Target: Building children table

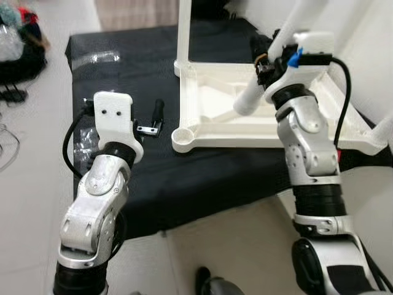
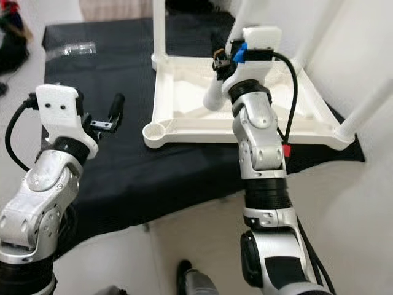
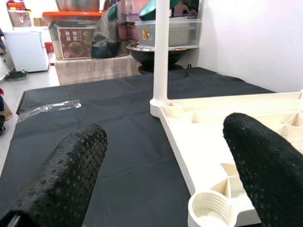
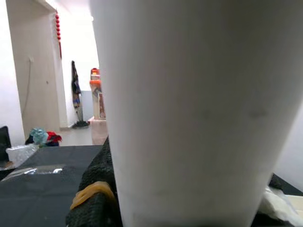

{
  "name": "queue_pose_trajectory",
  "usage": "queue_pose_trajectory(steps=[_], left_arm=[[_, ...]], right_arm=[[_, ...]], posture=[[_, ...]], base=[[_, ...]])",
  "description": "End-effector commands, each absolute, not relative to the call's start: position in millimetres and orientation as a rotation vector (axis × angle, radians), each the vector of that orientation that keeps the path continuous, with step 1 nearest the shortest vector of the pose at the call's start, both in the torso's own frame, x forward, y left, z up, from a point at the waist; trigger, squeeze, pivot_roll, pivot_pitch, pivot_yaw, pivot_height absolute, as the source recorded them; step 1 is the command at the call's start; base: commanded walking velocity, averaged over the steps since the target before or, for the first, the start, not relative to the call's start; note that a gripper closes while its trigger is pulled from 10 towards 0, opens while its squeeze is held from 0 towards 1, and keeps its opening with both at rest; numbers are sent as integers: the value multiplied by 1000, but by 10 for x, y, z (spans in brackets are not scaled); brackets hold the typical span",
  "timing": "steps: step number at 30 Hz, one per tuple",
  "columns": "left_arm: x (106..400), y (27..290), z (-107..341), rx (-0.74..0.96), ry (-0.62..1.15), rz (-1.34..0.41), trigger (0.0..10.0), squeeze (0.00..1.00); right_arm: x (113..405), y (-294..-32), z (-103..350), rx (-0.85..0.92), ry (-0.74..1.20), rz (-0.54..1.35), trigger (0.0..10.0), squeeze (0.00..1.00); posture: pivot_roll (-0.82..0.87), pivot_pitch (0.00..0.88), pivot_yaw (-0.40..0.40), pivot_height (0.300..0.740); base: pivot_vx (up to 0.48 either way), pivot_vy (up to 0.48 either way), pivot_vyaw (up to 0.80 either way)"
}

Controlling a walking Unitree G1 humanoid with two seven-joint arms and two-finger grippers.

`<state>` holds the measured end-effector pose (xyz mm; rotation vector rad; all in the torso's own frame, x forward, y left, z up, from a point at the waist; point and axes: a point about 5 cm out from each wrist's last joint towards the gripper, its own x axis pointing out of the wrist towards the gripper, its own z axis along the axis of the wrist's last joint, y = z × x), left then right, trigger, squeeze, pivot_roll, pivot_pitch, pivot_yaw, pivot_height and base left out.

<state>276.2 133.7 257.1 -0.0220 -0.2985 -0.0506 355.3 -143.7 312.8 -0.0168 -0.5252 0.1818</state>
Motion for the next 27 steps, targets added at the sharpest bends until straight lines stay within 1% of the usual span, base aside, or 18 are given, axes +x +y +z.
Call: queue_pose_trajectory(steps=[1,7,9,14,21,27], left_arm=[[2761,1374,2555,-38,-286,-38,10000,0],[2771,1395,2561,-41,-285,-20,10000,0],[2771,1422,2588,-61,-301,-4,10000,0],[2765,1490,2564,-90,-288,37,10000,0],[2762,1505,2554,-106,-284,39,10000,0],[2767,1497,2561,-105,-286,34,10000,0]], right_arm=[[3537,-1399,3165,-16,-535,200,10000,0],[3538,-1402,3175,-14,-538,206,10000,0],[3551,-1398,3198,-16,-541,214,10000,0],[3565,-1387,3208,16,-539,232,10000,0],[3575,-1373,3232,23,-548,256,10000,0],[3588,-1395,3228,20,-542,250,10000,0]], posture=[[36,169,-31,740],[33,170,-37,740],[33,173,-39,740],[42,171,-48,740],[37,168,-50,740],[37,167,-52,740]], base=[[251,-382,0],[282,-378,0],[307,0,0],[0,0,0],[0,0,0],[0,415,0]])
